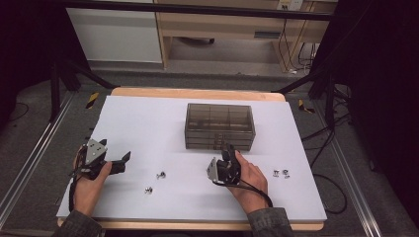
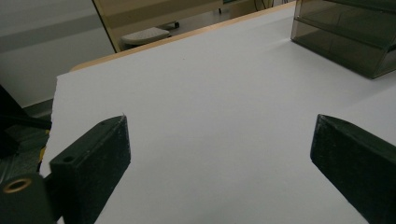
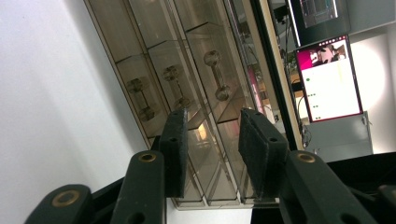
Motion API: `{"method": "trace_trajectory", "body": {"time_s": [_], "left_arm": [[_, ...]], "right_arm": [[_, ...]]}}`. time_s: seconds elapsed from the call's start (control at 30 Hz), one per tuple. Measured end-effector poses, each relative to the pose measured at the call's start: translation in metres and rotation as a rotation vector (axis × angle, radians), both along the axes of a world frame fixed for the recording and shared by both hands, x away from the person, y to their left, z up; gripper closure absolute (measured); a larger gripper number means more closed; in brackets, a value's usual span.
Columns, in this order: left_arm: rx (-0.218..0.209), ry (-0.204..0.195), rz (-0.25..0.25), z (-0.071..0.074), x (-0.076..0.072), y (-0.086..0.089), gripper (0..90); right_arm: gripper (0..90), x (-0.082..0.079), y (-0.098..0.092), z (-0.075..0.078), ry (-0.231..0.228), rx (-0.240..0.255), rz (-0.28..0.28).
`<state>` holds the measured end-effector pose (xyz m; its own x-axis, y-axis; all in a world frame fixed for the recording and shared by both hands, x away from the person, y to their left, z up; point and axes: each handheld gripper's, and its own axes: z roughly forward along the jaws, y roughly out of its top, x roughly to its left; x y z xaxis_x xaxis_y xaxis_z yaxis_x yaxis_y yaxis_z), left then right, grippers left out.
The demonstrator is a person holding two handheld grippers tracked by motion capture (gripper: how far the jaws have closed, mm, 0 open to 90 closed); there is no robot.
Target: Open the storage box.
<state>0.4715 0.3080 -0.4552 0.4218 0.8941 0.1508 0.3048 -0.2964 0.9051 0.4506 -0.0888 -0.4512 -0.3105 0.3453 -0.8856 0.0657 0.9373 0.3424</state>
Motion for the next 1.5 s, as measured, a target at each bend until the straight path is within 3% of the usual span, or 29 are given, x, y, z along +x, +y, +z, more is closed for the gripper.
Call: {"method": "trace_trajectory", "body": {"time_s": [0.1,0.13,0.2,0.43,0.5,0.67,0.8,0.9,1.13,1.5], "left_arm": [[0.004,-0.008,0.009,-0.001,0.001,0.001,3.0],[-0.010,-0.028,0.028,0.000,0.001,0.004,3.0],[-0.023,-0.028,0.040,0.000,0.001,0.005,3.3],[-0.014,-0.027,0.045,0.000,-0.001,0.007,4.4],[-0.012,-0.030,0.042,0.000,-0.001,0.006,4.6],[-0.002,-0.015,0.036,-0.001,-0.004,0.006,5.3],[-0.002,-0.015,0.034,-0.001,-0.006,0.007,5.5],[0.000,0.001,0.024,-0.004,-0.004,0.006,6.6],[0.007,0.001,0.010,-0.004,-0.005,0.004,7.6],[0.012,0.014,0.005,-0.005,-0.005,0.004,8.3]], "right_arm": [[64.5,0.003,0.004,-0.002,-0.006,-0.055,0.013],[64.4,0.004,0.006,-0.003,-0.009,-0.074,0.017],[64.3,0.007,0.009,-0.004,-0.014,-0.118,0.026],[67.0,0.014,0.013,-0.008,-0.054,-0.196,0.034],[69.9,0.017,0.014,-0.007,-0.093,-0.236,0.042],[71.5,0.022,0.018,-0.008,-0.123,-0.288,0.052],[72.4,0.026,0.020,-0.011,-0.129,-0.314,0.059],[72.8,0.028,0.018,-0.013,-0.121,-0.306,0.057],[74.4,0.034,0.021,-0.015,-0.134,-0.336,0.088],[77.9,0.040,0.023,-0.019,-0.139,-0.349,0.092]]}}
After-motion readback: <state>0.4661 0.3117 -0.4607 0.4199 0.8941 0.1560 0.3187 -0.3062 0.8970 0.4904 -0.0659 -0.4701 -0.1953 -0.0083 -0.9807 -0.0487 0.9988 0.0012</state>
